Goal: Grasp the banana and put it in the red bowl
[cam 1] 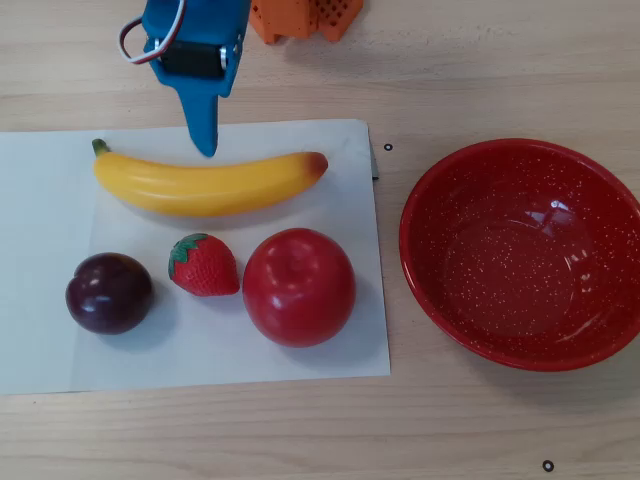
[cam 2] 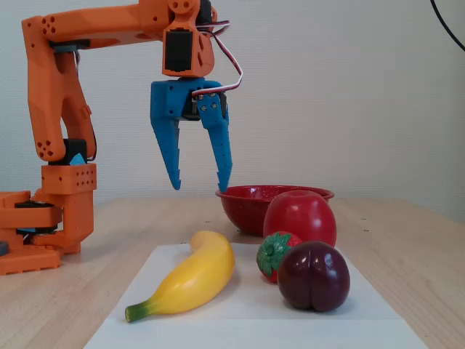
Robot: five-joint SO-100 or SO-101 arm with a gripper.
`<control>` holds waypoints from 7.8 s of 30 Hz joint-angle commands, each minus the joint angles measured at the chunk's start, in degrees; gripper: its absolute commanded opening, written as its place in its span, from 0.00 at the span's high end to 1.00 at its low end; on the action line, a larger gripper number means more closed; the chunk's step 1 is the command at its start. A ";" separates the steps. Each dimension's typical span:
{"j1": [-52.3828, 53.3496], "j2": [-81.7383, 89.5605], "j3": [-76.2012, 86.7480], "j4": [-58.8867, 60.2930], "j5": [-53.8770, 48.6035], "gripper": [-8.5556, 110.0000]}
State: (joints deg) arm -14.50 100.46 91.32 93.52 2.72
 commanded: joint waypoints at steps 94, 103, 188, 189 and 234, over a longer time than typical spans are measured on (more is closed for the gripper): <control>-2.99 -0.09 12.48 -21.80 8.70 0.92; -1.05 2.55 -3.52 -6.68 5.27 0.92; 45.62 -4.22 -22.68 -22.06 -11.78 0.82; 45.26 -3.69 -24.17 -20.21 -11.78 0.86; 17.23 67.76 41.04 -35.86 -11.34 0.93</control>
State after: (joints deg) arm 4.48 165.50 133.68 61.44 -7.29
